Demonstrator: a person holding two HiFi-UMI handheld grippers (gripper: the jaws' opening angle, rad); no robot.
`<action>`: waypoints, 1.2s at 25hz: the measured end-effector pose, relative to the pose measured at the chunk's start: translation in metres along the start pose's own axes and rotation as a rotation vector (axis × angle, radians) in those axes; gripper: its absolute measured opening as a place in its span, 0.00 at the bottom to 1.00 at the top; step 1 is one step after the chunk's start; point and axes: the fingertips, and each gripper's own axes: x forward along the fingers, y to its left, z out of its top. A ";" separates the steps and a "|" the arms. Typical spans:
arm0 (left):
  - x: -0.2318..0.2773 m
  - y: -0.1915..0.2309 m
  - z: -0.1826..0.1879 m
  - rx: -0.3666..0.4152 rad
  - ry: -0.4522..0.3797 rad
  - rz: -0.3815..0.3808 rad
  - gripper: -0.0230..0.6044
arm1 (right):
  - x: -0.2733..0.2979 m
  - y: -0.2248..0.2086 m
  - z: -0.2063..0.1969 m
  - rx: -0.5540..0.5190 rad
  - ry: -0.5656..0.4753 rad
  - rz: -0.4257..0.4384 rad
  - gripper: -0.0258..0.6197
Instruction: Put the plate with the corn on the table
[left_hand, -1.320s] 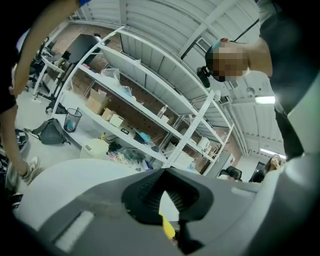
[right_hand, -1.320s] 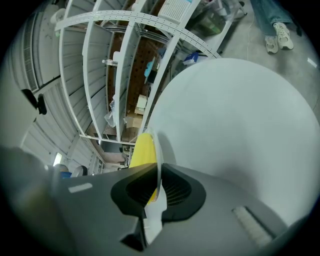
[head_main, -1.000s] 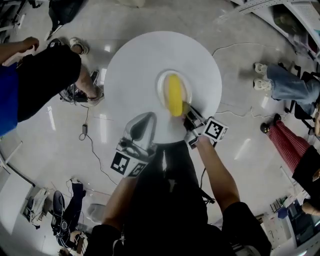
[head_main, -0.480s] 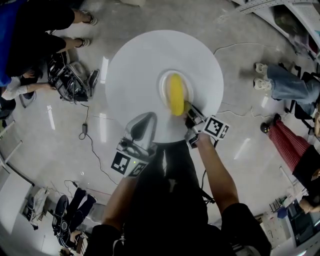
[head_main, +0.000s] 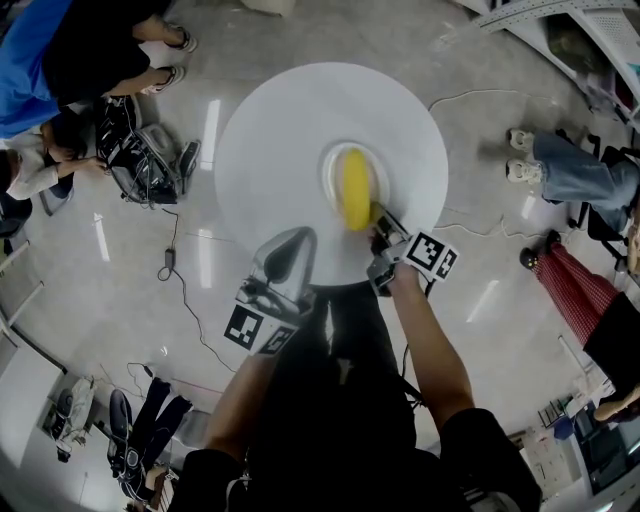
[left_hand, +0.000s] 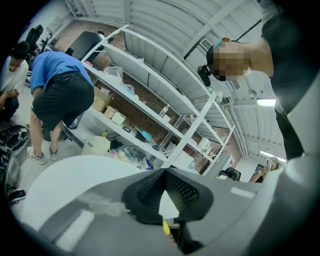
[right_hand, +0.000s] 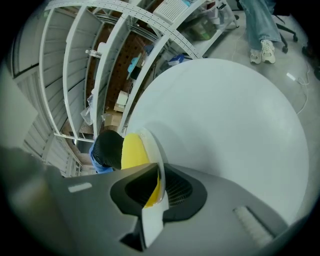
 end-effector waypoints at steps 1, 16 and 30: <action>0.000 -0.001 0.001 0.001 -0.001 0.001 0.04 | -0.001 0.000 0.001 -0.004 -0.002 -0.010 0.11; -0.006 -0.001 0.001 -0.014 -0.008 0.005 0.04 | -0.004 -0.004 0.002 -0.043 0.016 -0.097 0.13; -0.006 -0.008 -0.002 -0.015 0.000 -0.008 0.04 | -0.007 -0.005 0.004 -0.078 0.000 -0.149 0.16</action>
